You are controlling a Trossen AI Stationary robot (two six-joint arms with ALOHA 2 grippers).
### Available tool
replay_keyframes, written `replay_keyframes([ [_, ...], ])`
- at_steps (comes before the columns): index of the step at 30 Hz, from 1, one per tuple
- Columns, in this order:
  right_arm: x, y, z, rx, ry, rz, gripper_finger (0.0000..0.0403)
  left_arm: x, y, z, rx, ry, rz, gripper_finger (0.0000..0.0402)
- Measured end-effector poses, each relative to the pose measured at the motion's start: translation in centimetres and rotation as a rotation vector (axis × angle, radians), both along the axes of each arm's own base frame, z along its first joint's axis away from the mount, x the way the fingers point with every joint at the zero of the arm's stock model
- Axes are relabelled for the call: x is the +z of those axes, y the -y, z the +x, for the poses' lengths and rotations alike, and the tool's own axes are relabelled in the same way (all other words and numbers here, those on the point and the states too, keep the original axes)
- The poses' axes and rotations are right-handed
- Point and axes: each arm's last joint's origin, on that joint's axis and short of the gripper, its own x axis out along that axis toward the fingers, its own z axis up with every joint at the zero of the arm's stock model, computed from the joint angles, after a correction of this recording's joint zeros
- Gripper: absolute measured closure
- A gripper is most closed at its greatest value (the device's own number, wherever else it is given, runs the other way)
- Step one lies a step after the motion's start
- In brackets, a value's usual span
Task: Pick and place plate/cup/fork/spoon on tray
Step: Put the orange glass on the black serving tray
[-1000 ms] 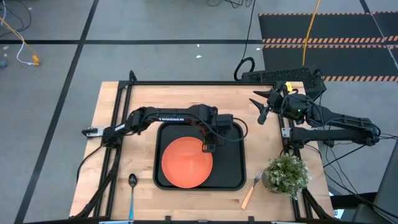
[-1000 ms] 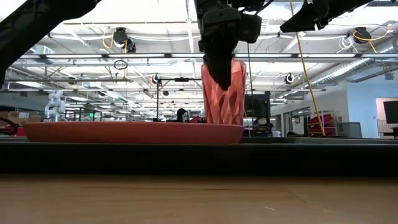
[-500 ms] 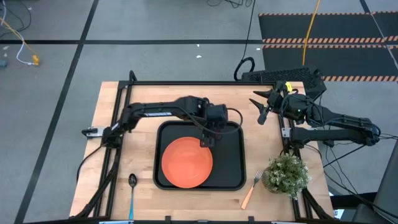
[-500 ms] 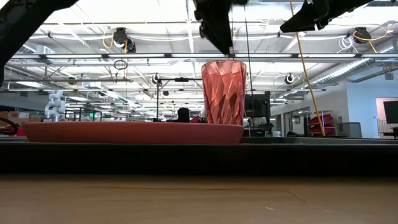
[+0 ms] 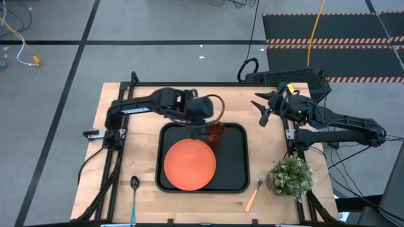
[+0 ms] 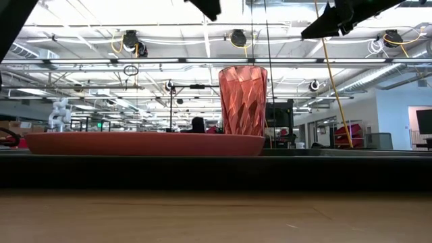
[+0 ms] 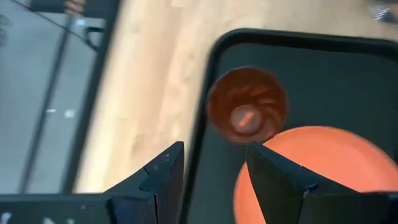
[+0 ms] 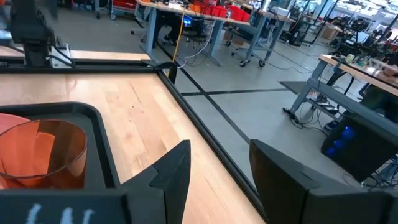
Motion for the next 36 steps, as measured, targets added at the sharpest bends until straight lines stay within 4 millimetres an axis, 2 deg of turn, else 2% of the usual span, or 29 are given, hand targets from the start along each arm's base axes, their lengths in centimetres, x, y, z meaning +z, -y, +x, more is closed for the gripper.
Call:
replay_keyframes([
  [6,-0.4,0.1,0.6,0.001,-0.031,0.006,0.0248,4.0,0.5,-3.2,0.017,0.153,0.053,0.0224],
  [9,-0.5,0.2,0.8,-0.001,-0.038,0.014,0.0248,5.2,0.7,-3.8,-0.023,0.231,0.012,0.0224],
  [16,-0.6,0.1,0.9,0.022,-0.038,0.033,0.0248,5.6,1.6,-3.3,-0.111,0.297,-0.035,0.0224],
  [24,-0.7,0.0,0.9,0.045,-0.038,0.039,0.0248,3.2,3.6,-0.2,-0.237,0.512,0.025,0.0224],
  [28,-0.7,0.0,0.9,0.045,-0.046,0.041,0.0248,0.6,3.6,0.3,-0.216,0.631,0.014,0.0224],
  [31,-0.7,0.0,0.9,0.045,-0.047,0.04,0.0248,-1.2,3.5,-0.3,-0.197,0.747,-0.006,0.0224],
  [36,-0.7,0.0,0.9,0.044,-0.044,0.039,0.0248,-2.5,3.6,-3.5,-0.2,0.956,-0.019,0.0224],
])
